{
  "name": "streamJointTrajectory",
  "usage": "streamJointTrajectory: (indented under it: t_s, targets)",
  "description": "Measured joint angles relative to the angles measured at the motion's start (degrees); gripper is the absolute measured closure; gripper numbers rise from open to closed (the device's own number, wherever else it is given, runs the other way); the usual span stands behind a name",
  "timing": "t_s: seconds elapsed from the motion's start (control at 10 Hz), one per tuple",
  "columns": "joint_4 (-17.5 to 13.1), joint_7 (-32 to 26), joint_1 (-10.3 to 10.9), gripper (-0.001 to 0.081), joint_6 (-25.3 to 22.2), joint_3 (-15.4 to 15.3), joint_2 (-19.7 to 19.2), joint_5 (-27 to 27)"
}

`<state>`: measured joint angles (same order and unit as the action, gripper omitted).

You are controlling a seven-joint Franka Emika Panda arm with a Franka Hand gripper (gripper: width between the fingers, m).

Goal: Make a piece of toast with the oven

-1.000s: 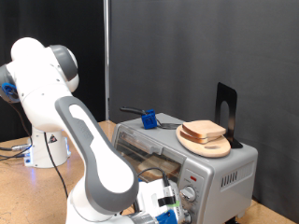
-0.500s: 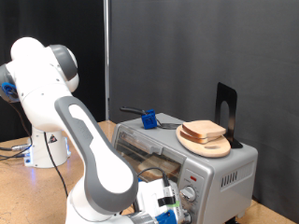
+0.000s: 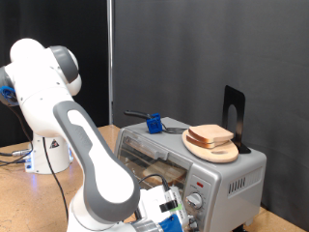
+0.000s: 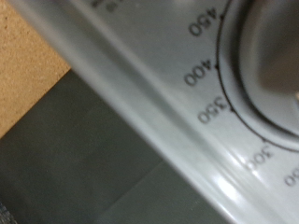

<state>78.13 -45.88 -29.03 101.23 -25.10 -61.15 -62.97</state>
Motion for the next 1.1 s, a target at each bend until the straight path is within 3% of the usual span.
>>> streamJointTrajectory:
  t_s: [0.2, 0.5, 1.1]
  targets:
    - [0.23, -3.65, -0.53, 0.0806, -0.8, -0.56, -0.03, -1.19]
    - [0.41, -2.51, -0.86, 0.0806, -1.23, -0.4, -0.02, -1.26]
    - [1.64, 11.77, -0.11, 0.0806, 2.96, 1.97, 1.34, 0.25]
